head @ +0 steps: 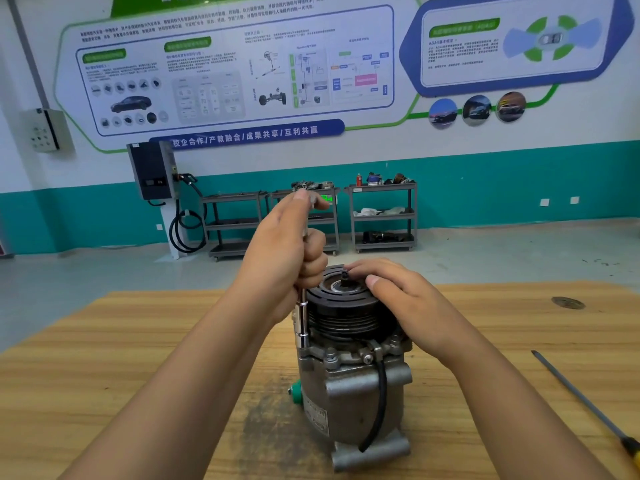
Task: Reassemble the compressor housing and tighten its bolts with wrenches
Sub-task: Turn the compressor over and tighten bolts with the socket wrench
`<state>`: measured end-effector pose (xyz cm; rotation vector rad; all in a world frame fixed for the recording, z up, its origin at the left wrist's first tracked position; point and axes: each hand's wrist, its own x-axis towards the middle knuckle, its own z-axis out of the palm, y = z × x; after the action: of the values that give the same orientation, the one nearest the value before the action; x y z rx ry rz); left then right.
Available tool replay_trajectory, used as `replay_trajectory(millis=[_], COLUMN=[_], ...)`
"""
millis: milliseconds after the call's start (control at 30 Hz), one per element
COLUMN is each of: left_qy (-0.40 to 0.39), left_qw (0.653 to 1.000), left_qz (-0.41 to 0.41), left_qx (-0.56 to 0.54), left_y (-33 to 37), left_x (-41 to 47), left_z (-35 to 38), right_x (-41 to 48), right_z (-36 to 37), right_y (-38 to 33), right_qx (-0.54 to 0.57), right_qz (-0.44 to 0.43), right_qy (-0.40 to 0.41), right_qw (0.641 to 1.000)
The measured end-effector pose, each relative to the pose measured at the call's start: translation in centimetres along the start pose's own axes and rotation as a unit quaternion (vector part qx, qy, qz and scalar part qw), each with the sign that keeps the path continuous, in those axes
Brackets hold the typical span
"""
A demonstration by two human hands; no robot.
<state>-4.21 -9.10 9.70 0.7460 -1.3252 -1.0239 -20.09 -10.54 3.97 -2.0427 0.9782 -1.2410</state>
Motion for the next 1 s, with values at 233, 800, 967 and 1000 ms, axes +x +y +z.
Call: replay_trajectory(millis=[233, 800, 967, 1000], left_qy=[-0.036, 0.191, 0.212, 0.215], left_qw=[0.995, 0.980, 0.975, 0.974], left_qz=[-0.072, 0.032, 0.043, 0.047], left_qx=[-0.059, -0.045, 0.041, 0.055], left_y=[0.0, 0.6, 0.3, 0.2], left_x=[1.4, -0.8, -0.8, -0.9], left_z=[-2.0, 0.5, 0.9, 1.1], right_x=[0.3, -0.2, 0.0, 0.0], right_z=[0.4, 1.2, 1.3, 1.3], right_y=[0.2, -0.3, -0.2, -0.2], right_qx=[-0.025, -0.059, -0.058, -0.058], right_qz=[-0.018, -0.015, -0.012, -0.012], right_qy=[0.006, 0.034, 0.037, 0.039], right_qw=[1.000, 0.998, 0.998, 0.997])
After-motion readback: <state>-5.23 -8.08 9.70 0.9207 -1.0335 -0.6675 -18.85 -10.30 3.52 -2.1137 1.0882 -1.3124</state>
